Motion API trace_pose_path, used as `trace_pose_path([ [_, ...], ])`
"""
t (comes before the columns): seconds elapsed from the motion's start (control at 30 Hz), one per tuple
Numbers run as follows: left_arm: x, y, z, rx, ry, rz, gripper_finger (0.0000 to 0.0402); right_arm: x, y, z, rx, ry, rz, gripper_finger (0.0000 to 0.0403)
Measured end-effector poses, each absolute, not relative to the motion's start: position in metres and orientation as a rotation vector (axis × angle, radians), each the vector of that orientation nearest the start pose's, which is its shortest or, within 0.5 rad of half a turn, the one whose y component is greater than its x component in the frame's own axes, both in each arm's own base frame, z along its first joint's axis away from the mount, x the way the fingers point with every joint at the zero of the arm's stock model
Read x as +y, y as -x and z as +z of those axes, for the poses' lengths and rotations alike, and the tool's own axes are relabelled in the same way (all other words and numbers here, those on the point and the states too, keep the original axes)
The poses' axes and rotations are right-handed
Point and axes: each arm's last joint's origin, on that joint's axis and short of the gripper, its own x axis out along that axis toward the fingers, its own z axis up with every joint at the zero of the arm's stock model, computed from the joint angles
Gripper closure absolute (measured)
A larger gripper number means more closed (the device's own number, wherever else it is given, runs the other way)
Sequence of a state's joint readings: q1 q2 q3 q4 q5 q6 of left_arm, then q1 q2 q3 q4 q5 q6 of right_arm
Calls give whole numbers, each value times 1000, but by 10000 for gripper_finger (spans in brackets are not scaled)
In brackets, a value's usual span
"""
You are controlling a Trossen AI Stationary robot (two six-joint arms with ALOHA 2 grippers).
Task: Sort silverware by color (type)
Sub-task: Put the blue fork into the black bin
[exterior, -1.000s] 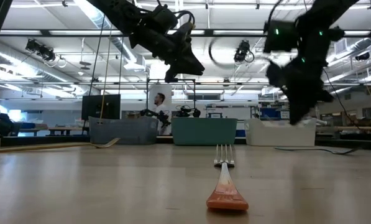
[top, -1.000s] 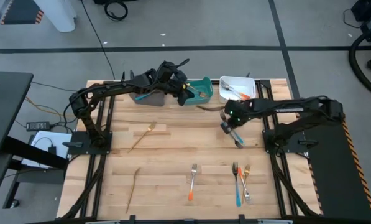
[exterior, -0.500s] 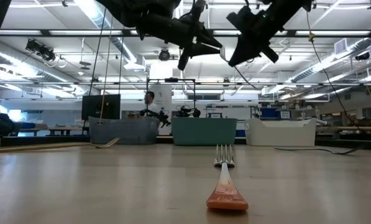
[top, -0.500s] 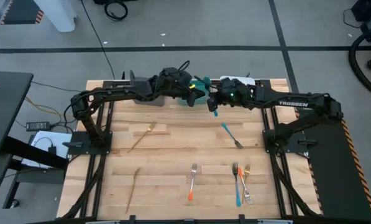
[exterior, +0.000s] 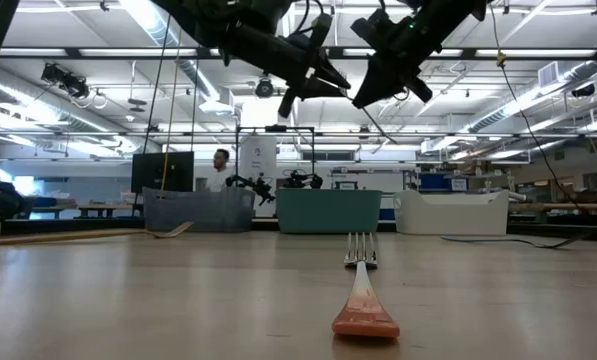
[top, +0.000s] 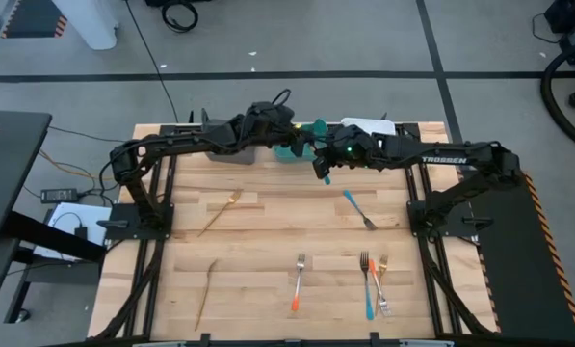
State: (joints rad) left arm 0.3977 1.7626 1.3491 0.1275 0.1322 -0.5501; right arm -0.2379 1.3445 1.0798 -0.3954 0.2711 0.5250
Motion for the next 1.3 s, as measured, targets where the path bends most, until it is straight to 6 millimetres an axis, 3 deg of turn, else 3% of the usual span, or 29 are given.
trace_pose_path([
  [0.17,159,-379,292,199,606,338,331,-74,-282,293,528,-478,-655,392],
  [0.37,160,-379,291,204,567,341,390,-77,-280,298,494,-497,-642,385],
  [0.63,166,-374,293,238,454,332,396,-77,-281,297,502,-503,-599,360],
  [0.9,184,-322,319,404,245,417,396,-75,-273,308,468,-506,-584,328],
  [1.1,194,-266,327,730,-5,589,396,-73,-264,317,441,-506,-580,325],
  [1.3,203,-241,338,882,-229,800,396,-73,-263,318,438,-498,-582,325],
])
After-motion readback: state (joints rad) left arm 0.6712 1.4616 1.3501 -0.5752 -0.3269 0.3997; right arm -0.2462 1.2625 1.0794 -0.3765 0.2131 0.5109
